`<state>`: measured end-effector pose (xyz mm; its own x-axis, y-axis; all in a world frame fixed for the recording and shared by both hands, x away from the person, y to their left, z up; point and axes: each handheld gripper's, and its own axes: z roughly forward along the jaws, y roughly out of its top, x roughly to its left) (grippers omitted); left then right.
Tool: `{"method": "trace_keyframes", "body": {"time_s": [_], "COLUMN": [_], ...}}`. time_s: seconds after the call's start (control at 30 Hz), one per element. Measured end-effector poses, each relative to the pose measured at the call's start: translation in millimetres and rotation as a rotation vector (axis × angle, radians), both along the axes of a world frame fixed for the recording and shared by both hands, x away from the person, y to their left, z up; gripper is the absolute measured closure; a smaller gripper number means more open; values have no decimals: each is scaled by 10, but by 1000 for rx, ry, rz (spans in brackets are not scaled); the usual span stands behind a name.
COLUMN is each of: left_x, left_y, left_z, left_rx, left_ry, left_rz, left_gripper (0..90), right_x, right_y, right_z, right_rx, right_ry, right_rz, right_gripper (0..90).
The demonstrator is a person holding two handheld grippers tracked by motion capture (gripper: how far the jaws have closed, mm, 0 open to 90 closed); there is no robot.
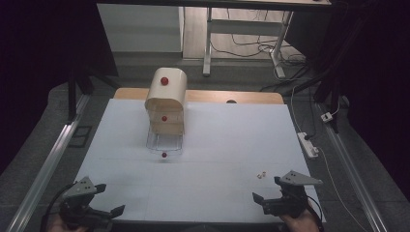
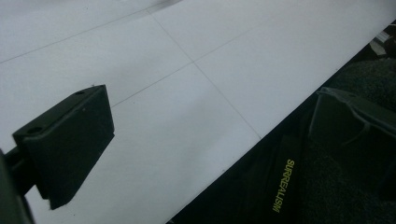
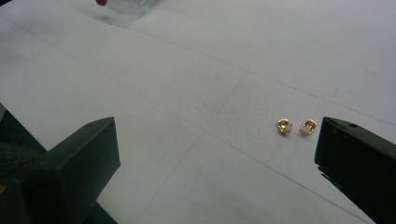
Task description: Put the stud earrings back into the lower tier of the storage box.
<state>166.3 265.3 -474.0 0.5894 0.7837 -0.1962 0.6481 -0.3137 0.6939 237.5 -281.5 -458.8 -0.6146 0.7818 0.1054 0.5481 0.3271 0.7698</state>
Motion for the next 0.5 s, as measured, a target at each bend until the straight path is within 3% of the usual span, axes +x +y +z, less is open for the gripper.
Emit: {"method": "trace_keyframes", "body": {"time_s": [0.2,0.5], "left_x": [-4,15], "left_y": [-13,19], "left_z": [1,-3], "left_rx": [28,2], "left_ry": [-11,6], "left_rz": [16,26], "left_gripper": [0,0], "right_x": [27,35], "right_y": [9,14], "right_z": [-14,-16], "right_rx": [-6,-9], "right_ry": [29,45], "right_rz": [11,27], "right_gripper": [0,0]}}
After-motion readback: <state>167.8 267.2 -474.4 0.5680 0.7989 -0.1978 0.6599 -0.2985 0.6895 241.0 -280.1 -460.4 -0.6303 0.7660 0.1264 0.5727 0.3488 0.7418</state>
